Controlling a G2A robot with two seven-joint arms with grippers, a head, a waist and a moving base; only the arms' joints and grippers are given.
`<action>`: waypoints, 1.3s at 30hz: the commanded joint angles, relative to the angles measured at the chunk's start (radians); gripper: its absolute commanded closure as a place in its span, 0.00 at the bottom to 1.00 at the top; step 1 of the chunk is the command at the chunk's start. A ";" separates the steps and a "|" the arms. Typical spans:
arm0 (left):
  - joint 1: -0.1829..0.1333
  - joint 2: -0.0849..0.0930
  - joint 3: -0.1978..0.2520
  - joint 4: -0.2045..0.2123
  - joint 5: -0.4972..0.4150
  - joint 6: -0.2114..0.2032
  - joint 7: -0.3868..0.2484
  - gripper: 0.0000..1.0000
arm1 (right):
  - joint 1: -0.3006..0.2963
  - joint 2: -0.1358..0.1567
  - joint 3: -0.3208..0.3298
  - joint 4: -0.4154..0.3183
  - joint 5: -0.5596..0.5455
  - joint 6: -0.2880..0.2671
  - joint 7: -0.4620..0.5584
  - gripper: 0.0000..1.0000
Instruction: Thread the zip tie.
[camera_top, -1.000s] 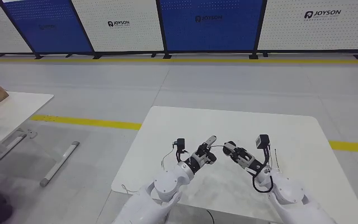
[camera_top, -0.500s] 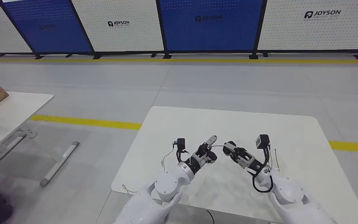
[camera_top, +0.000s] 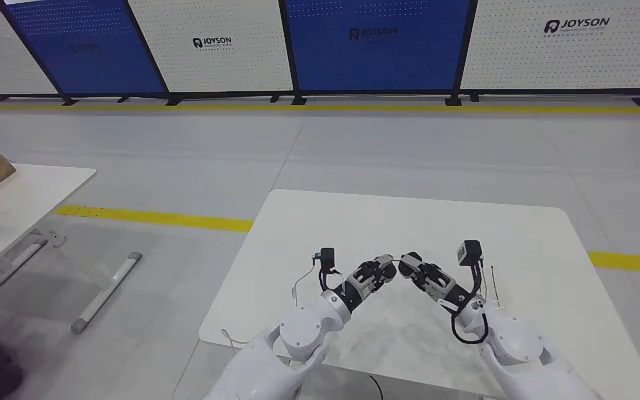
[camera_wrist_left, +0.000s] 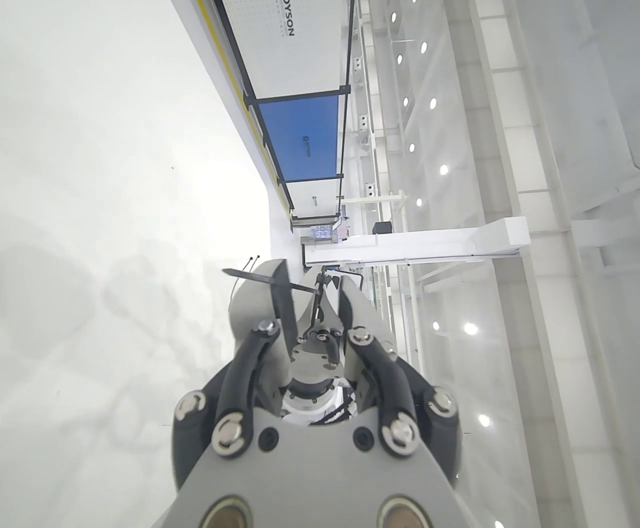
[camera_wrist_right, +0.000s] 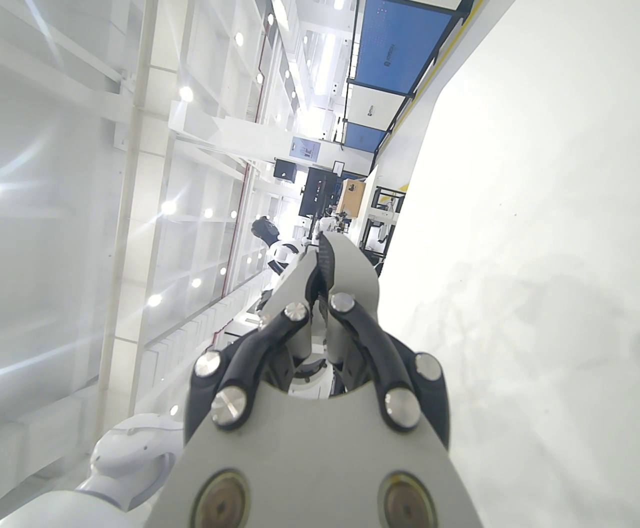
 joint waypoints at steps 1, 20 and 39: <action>0.001 0.000 -0.002 -0.001 0.000 0.000 -0.001 1.00 | 0.000 0.000 0.000 0.000 0.000 0.000 0.000 1.00; 0.008 -0.003 -0.005 -0.005 0.028 -0.006 0.005 0.21 | -0.022 -0.004 0.019 -0.023 -0.014 0.009 0.001 1.00; 0.003 -0.010 -0.003 -0.001 0.036 -0.010 0.026 0.90 | -0.041 -0.019 0.054 -0.039 -0.045 0.028 0.022 1.00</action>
